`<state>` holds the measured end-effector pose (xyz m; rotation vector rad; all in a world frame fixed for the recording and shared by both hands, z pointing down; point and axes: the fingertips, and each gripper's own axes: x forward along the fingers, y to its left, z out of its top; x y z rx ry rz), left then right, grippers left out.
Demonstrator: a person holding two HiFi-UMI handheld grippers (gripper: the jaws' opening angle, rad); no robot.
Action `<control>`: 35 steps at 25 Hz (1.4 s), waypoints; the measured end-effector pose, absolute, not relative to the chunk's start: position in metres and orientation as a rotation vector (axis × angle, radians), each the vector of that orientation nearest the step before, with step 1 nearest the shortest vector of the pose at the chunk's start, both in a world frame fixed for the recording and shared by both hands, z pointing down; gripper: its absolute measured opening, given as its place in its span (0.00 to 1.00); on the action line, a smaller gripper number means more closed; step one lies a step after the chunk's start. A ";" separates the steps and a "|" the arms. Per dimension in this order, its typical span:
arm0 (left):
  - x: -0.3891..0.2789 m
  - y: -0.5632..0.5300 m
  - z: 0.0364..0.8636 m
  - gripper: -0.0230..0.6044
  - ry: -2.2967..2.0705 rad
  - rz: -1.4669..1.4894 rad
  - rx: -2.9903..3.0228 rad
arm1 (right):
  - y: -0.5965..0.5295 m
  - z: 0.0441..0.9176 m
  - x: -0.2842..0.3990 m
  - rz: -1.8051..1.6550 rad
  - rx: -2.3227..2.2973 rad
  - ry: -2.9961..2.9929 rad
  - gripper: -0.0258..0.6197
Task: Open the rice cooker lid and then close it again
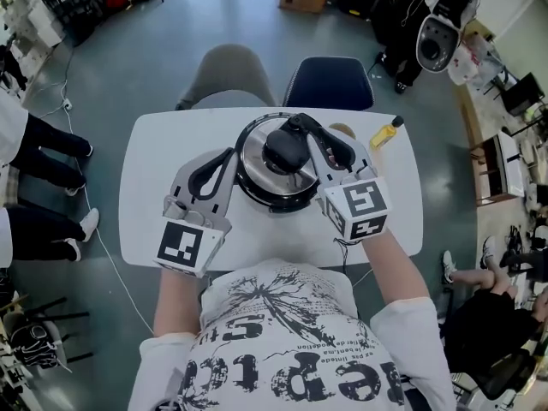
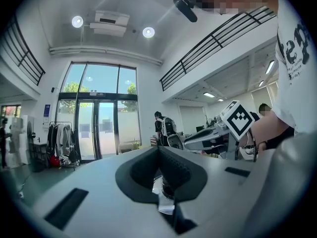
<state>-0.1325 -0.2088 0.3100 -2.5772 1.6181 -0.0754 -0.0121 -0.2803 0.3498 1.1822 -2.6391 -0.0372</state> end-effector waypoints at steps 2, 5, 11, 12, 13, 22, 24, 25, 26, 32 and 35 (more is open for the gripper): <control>-0.127 -0.207 0.310 0.06 1.621 -0.071 -2.583 | -0.272 0.343 -0.003 -0.094 1.244 -2.676 0.10; -0.123 -0.205 0.312 0.06 1.622 -0.085 -2.586 | -0.262 0.338 0.004 -0.147 1.281 -2.720 0.06; -0.125 -0.204 0.311 0.06 1.643 -0.077 -2.577 | -0.248 0.334 0.004 -0.151 1.266 -2.803 0.06; -0.126 -0.203 0.310 0.06 1.649 -0.071 -2.576 | -0.245 0.333 0.003 -0.141 1.263 -2.817 0.06; -0.127 -0.202 0.310 0.06 1.653 -0.070 -2.575 | -0.243 0.331 0.002 -0.136 1.260 -2.828 0.06; -0.128 -0.195 0.305 0.06 1.659 -0.079 -2.562 | -0.232 0.322 0.000 -0.165 1.213 -2.870 0.06; -0.129 -0.193 0.306 0.06 1.663 -0.090 -2.558 | -0.231 0.323 -0.001 -0.168 1.205 -2.870 0.06; -0.130 -0.193 0.308 0.06 1.665 -0.114 -2.558 | -0.230 0.324 -0.001 -0.163 1.206 -2.869 0.06; -0.130 -0.192 0.310 0.06 1.667 -0.138 -2.559 | -0.230 0.325 -0.001 -0.156 1.206 -2.868 0.06; -0.131 -0.190 0.311 0.06 1.679 -0.139 -2.557 | -0.225 0.322 -0.002 -0.161 1.194 -2.891 0.06; -0.132 -0.188 0.316 0.06 1.697 -0.145 -2.565 | -0.225 0.325 0.002 -0.129 1.220 -2.876 0.06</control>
